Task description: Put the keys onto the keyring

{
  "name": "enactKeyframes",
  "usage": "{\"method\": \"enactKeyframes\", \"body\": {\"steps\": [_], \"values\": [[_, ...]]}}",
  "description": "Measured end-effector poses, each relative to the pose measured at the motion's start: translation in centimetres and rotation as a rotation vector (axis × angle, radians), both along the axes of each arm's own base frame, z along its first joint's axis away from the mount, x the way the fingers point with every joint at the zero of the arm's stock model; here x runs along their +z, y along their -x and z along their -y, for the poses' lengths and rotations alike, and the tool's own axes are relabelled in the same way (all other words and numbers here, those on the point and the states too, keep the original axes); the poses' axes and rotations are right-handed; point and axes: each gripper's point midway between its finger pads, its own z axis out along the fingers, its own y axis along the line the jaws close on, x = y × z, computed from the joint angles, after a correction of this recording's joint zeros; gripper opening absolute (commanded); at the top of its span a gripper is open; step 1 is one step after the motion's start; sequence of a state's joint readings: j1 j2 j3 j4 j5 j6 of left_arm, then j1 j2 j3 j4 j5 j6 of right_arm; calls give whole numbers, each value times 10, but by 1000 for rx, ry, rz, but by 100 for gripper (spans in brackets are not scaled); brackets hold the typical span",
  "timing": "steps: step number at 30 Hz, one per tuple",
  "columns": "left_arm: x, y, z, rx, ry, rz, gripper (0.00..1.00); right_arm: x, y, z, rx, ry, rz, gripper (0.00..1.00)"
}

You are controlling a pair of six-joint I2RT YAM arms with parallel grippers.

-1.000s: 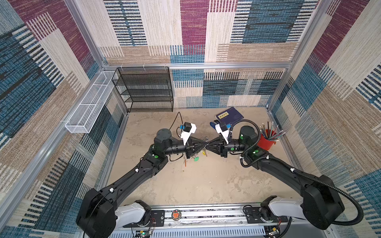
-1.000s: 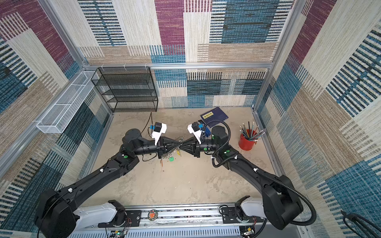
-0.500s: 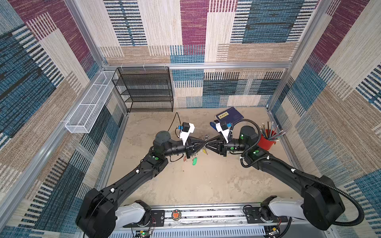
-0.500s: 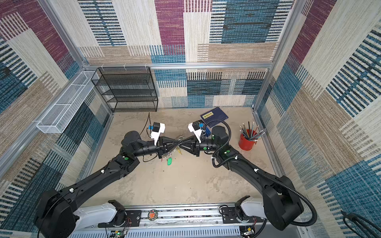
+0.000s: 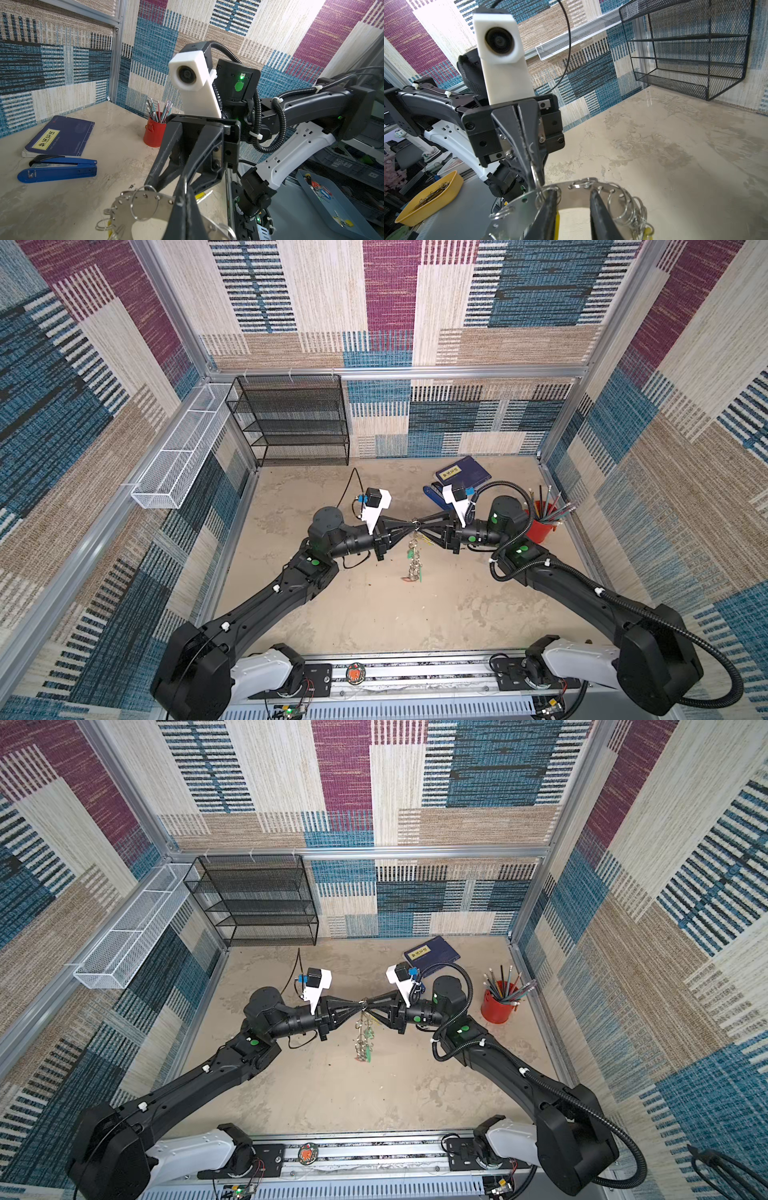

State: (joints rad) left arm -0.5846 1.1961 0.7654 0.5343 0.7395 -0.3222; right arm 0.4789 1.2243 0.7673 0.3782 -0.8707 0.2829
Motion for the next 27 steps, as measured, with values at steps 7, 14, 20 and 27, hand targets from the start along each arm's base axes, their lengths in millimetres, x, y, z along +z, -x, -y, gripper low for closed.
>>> {"method": "enactKeyframes", "body": {"steps": [7, 14, 20, 27], "values": [[-2, -1, 0, 5, 2, -22, 0, 0, -7, 16, -59, -8, 6, 38], [-3, -4, -2, 28, 2, -23, 0, 6, -14, 33, -128, -27, 9, 44], [-7, -6, 0, 26, -3, -35, 0, 19, -11, 35, -122, -49, 31, 51], [-9, -5, 6, -22, 18, -59, 0, 27, 1, 29, -34, -72, 42, 53]]}}
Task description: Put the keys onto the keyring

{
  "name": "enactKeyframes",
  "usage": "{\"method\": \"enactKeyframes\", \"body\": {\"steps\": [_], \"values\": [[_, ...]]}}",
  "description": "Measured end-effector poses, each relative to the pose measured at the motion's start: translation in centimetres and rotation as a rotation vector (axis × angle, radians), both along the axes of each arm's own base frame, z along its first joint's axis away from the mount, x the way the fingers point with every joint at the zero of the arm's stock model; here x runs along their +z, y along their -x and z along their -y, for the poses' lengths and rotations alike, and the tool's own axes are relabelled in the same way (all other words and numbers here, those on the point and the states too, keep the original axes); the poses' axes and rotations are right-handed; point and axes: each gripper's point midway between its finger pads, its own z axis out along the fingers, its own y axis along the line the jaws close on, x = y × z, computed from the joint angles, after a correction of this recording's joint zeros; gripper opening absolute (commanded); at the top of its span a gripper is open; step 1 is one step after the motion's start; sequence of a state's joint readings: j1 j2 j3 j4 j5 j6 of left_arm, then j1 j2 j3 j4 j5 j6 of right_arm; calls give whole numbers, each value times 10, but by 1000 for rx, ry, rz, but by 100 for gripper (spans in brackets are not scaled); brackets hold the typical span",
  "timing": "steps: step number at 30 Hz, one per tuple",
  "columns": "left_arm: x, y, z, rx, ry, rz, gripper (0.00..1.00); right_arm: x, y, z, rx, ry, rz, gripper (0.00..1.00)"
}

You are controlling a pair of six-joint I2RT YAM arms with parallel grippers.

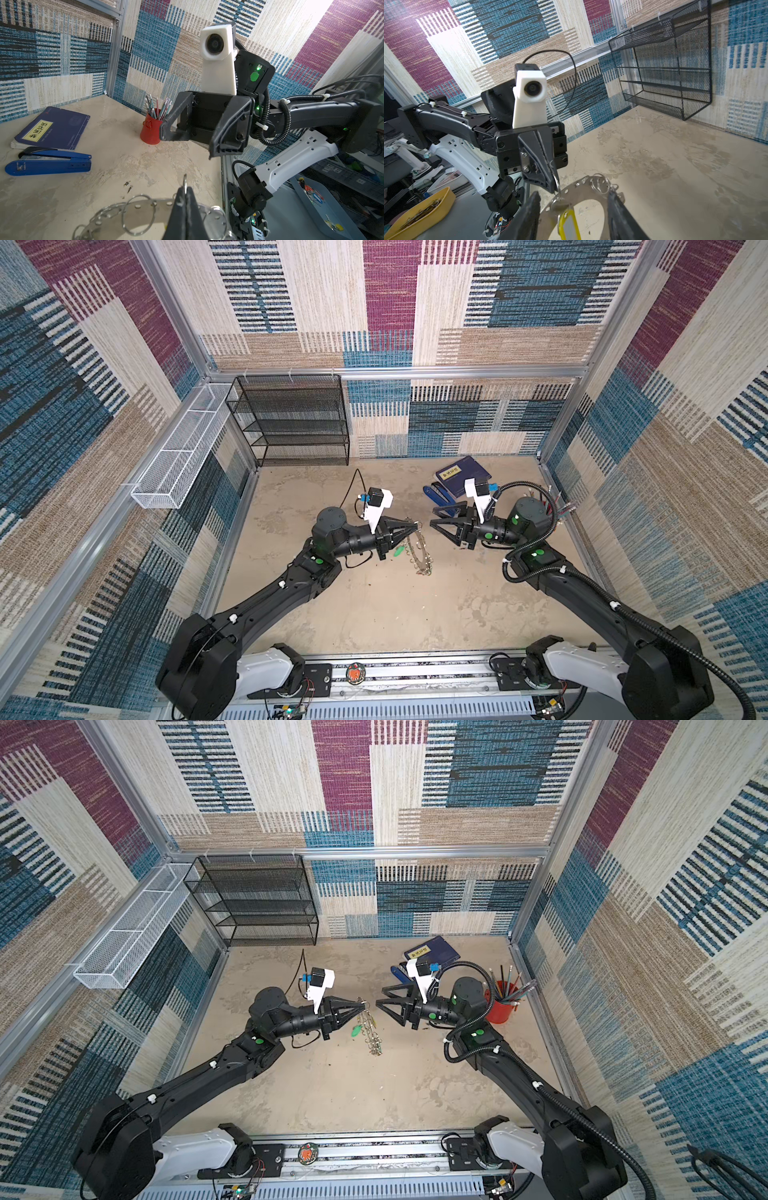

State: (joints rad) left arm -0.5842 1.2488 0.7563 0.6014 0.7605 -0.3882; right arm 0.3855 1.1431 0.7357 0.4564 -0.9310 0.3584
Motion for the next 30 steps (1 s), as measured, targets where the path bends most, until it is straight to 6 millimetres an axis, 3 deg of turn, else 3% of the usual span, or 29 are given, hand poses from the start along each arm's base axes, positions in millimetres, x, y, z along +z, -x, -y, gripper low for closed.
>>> {"method": "enactKeyframes", "body": {"steps": [8, 20, 26, 30], "values": [[0, 2, 4, -38, 20, -12, 0, -3, 9, -13, 82, 6, -10, 45], [-1, 3, 6, -59, 24, -30, 0, -8, 11, -19, 109, 20, -12, 1], [-1, 2, 7, -58, 24, -31, 0, -8, 12, -19, 116, 21, -4, 0], [1, 2, 7, -62, 20, -32, 8, -6, 12, -19, 109, 23, 5, 0]]}}
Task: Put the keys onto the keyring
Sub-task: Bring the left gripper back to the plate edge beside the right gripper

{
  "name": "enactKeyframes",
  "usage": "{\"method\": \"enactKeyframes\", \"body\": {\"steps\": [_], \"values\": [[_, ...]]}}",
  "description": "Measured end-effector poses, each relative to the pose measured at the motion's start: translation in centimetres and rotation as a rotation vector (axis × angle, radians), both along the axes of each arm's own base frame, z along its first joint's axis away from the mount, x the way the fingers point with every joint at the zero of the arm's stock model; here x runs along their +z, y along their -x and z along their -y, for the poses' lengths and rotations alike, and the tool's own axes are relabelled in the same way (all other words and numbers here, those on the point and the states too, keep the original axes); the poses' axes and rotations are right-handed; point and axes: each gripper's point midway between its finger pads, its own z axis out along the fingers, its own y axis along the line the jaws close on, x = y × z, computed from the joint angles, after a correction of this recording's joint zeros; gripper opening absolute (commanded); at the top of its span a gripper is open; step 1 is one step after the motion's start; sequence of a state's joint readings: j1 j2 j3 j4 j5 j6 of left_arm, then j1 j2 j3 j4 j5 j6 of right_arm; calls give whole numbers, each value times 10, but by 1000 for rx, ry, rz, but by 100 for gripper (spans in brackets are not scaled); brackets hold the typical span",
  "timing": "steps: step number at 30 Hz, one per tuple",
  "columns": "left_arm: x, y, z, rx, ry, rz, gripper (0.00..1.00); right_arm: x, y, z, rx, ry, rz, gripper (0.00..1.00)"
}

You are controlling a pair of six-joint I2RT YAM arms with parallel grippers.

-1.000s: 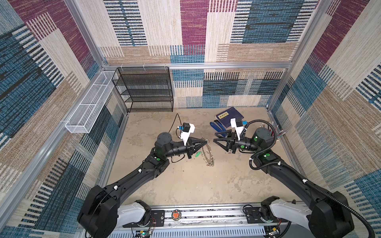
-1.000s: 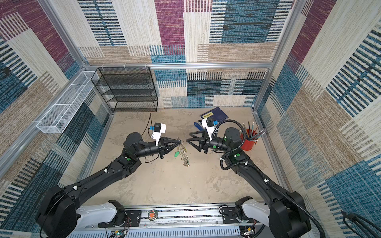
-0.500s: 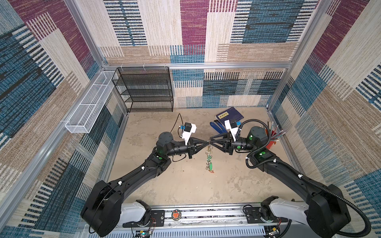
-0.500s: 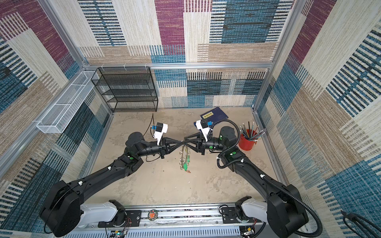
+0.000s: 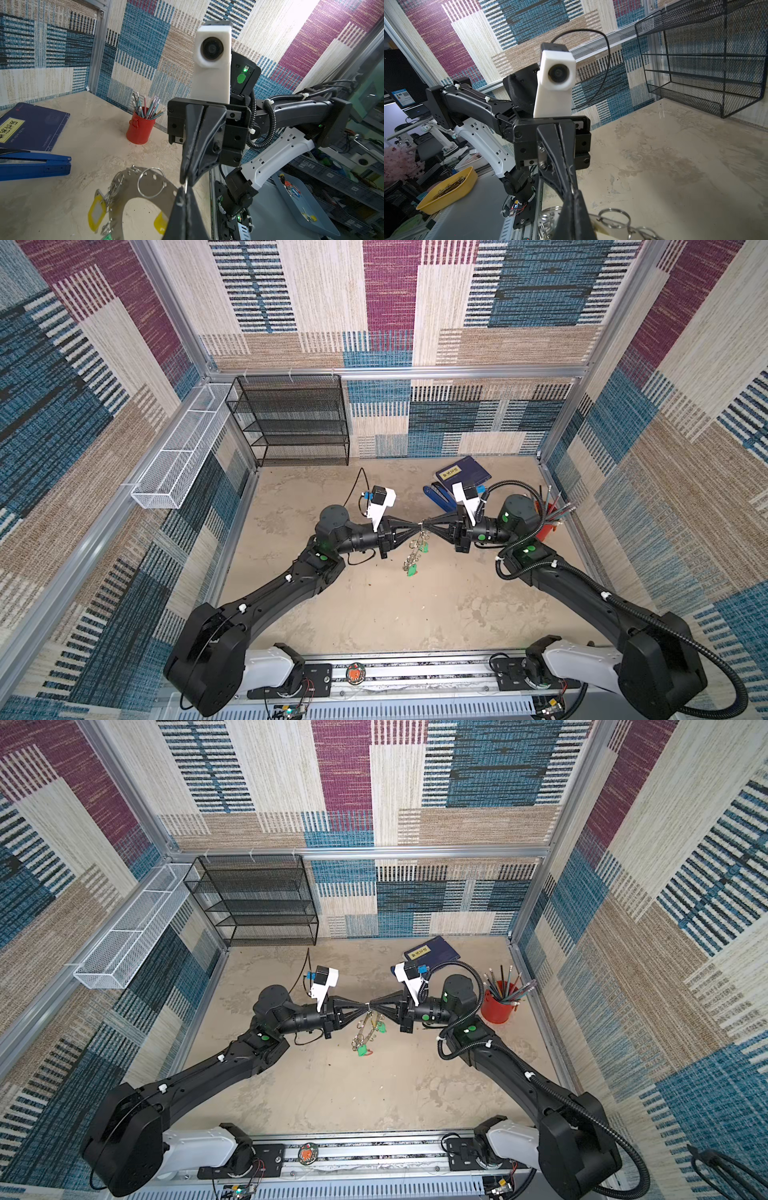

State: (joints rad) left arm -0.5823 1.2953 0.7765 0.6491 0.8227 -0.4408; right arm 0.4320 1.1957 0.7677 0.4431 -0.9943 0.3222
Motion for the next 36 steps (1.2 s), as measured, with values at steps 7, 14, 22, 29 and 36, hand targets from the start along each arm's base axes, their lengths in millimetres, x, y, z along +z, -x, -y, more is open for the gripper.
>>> {"method": "enactKeyframes", "body": {"steps": [7, 14, 22, 29, 36], "values": [[6, -1, -5, 1, -23, 20, 18, -1, 0, -1, -4, 22, -10, 0], [7, -3, -13, 12, -75, 12, 34, -1, -2, 0, -27, 43, -11, 0], [27, 2, -26, 8, -186, 81, 51, 2, -2, -1, -41, 78, 11, 0], [32, 5, -29, -50, -339, 156, 47, 7, 1, -5, -33, 130, 37, 0], [22, 7, -26, -127, -421, 147, 42, 8, 6, -6, -13, 161, 44, 0]]}}
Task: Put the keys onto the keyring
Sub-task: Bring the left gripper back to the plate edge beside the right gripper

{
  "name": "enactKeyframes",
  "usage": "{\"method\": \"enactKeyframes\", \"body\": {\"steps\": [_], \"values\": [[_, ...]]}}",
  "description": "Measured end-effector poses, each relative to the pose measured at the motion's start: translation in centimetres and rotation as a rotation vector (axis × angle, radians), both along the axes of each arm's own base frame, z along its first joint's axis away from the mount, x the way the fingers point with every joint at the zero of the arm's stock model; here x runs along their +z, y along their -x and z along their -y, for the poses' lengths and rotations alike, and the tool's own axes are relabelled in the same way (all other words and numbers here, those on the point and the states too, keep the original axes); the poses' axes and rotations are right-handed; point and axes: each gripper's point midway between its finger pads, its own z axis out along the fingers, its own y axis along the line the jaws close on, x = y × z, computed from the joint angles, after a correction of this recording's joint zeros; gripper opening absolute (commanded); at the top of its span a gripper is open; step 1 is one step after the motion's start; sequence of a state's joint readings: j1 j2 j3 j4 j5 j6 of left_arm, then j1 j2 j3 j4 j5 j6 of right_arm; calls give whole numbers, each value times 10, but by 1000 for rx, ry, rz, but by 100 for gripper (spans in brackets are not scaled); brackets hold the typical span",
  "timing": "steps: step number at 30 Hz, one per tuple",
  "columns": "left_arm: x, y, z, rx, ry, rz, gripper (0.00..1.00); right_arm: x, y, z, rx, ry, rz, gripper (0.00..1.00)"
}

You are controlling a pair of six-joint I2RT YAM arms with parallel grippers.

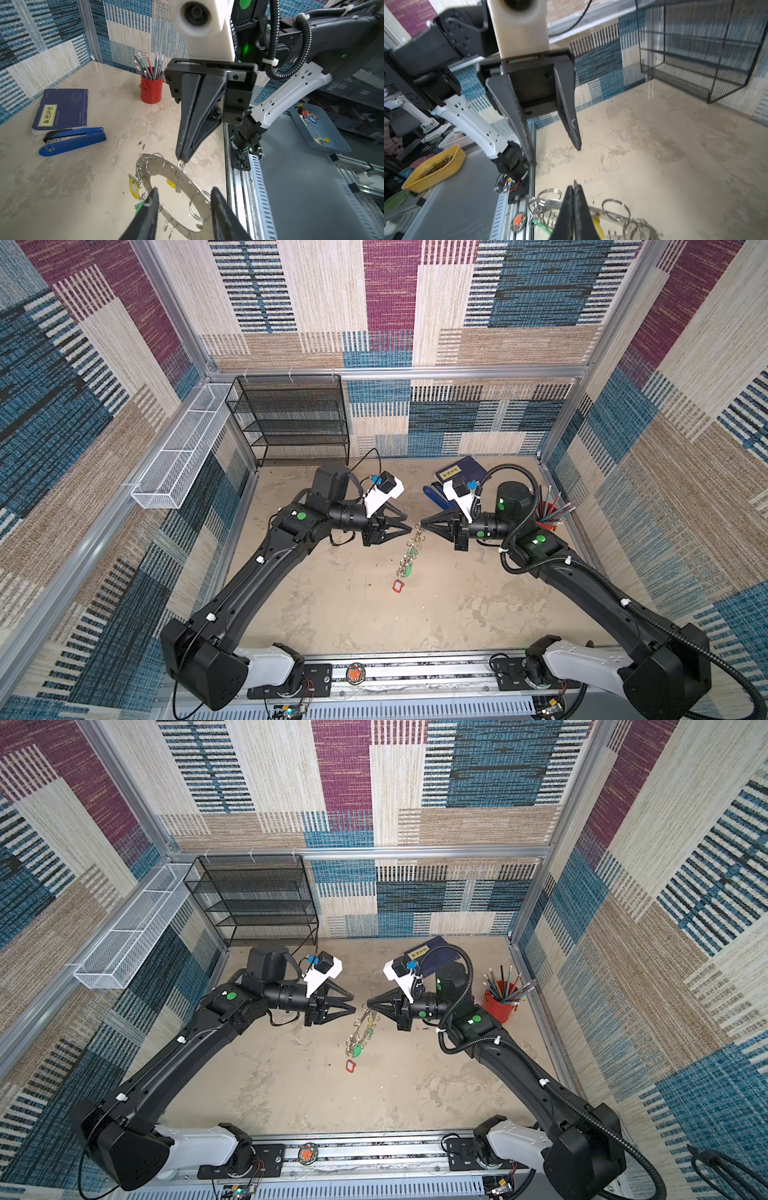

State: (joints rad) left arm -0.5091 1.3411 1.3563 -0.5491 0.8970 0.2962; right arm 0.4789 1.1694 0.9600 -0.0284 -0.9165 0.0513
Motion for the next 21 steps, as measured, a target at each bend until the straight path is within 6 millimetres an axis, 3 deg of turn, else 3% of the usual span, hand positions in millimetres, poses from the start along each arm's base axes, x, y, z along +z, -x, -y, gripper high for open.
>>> {"method": "enactKeyframes", "body": {"steps": [14, 21], "values": [[-16, 3, 13, -54, -42, -36, 37, -2, 7, -2, 38, -1, -12, 0], [-15, 0, 19, -66, -42, -37, 21, -3, 8, -2, 41, -1, -15, 0]]}}
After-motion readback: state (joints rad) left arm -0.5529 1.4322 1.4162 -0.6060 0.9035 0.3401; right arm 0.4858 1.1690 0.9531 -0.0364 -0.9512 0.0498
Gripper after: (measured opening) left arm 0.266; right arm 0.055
